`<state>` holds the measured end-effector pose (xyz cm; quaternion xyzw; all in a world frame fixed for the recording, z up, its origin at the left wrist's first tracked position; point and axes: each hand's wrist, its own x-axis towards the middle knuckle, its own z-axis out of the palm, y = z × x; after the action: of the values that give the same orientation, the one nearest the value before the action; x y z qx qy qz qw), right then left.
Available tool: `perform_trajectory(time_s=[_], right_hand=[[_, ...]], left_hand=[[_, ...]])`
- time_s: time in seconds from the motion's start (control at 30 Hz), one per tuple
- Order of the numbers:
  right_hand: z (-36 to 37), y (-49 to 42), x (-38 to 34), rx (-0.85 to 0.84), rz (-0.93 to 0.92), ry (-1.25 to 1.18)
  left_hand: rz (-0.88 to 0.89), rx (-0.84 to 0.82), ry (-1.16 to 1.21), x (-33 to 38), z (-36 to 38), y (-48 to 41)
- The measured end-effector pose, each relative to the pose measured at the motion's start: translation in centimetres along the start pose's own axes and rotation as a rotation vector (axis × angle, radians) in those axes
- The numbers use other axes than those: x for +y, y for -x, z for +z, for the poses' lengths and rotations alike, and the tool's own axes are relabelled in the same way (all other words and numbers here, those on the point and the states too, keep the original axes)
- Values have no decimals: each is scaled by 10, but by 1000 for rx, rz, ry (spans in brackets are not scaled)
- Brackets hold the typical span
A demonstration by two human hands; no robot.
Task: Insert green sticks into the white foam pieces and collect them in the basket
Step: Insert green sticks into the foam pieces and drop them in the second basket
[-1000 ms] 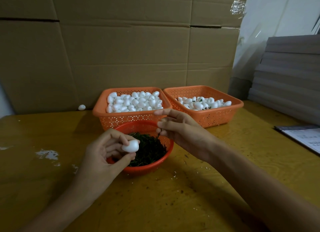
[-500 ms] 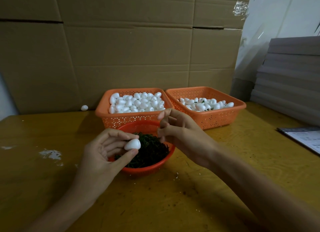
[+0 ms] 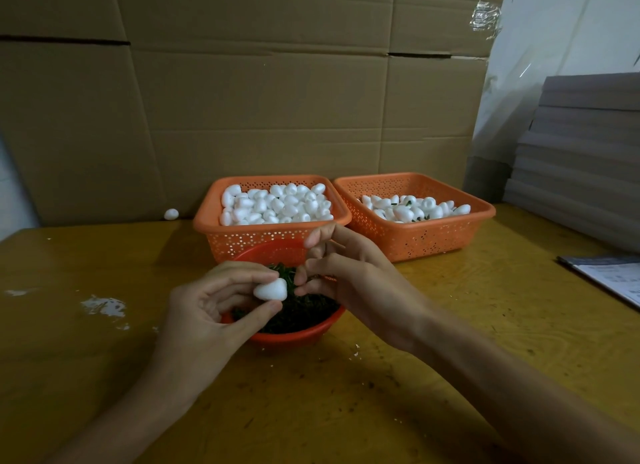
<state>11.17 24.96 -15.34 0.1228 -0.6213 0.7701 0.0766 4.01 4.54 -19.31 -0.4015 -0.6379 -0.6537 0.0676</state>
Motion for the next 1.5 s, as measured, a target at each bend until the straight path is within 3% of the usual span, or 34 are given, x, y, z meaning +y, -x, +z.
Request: perform_trajectory(time_s=[0.47, 0.53, 0.6, 0.7, 0.93, 1.1, 1.33, 1.5], right_hand=[[0, 4, 3, -28, 6, 327], [-4, 3, 2, 9, -82, 546], [-11, 2, 3, 40, -199, 940], [-17, 1, 5, 1, -166, 1348], [-14, 3, 0, -167, 26, 1429], [-14, 3, 0, -26, 17, 1360], [-18, 6, -1, -1, -13, 1415], [-27, 5, -7, 29, -38, 1318]], left_hand=[[6, 30, 75, 2, 6, 3], [-14, 44, 82, 1, 5, 2], [-32, 45, 82, -1, 3, 1], [-40, 36, 82, -3, 2, 1], [-47, 10, 48, -6, 0, 1], [-55, 5, 31, -6, 0, 1], [-19, -44, 16, -6, 2, 2], [-29, -77, -1, -7, 4, 3]])
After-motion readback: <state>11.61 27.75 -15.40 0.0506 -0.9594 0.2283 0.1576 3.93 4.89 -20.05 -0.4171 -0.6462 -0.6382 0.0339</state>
